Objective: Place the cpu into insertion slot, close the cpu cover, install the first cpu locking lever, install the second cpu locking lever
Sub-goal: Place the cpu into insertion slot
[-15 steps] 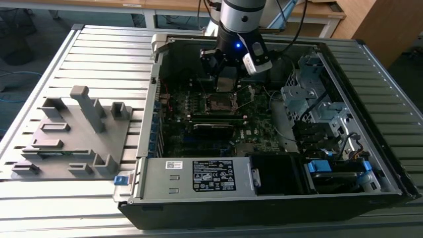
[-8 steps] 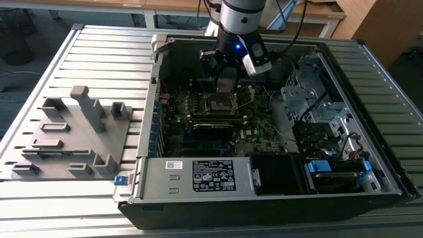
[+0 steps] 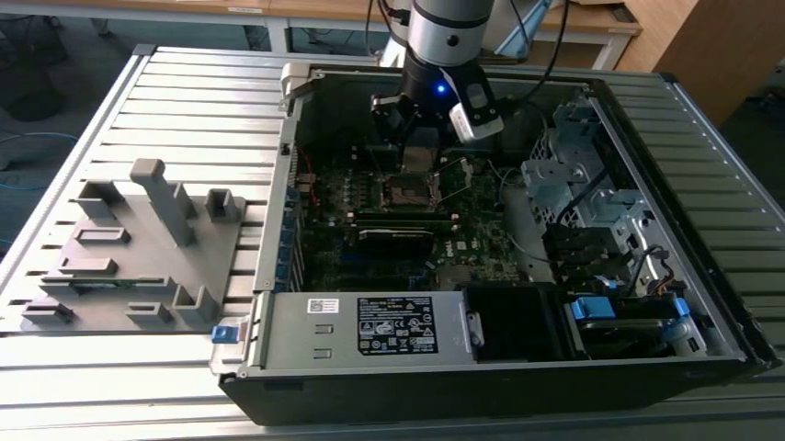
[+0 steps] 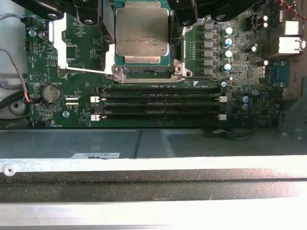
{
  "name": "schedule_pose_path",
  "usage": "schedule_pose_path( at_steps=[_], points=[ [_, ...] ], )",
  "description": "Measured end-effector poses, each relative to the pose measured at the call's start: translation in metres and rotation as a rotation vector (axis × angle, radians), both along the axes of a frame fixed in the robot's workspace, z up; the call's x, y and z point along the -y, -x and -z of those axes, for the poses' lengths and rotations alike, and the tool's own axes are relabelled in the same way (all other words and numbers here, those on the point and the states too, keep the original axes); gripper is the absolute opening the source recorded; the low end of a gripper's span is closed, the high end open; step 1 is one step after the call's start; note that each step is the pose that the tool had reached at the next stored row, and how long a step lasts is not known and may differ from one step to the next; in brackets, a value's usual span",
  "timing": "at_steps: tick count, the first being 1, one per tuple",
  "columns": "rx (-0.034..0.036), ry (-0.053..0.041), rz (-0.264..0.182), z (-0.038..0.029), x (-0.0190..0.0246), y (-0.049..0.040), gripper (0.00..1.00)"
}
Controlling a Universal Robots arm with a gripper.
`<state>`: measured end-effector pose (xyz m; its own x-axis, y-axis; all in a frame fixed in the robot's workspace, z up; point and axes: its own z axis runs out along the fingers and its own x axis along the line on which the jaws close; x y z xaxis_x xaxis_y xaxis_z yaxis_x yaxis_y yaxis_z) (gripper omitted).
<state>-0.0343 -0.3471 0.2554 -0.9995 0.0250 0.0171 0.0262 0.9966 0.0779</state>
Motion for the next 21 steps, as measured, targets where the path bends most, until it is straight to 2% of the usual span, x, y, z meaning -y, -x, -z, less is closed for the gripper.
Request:
schedule_pose_path(
  at_steps=[11, 21],
  points=[
    [0.0001, -0.0003, 0.0, 0.0021, 0.0, 0.0, 0.54],
    [0.0004, 0.0004, 0.0, 0.0085, 0.0, 0.0, 0.54]
  ],
)
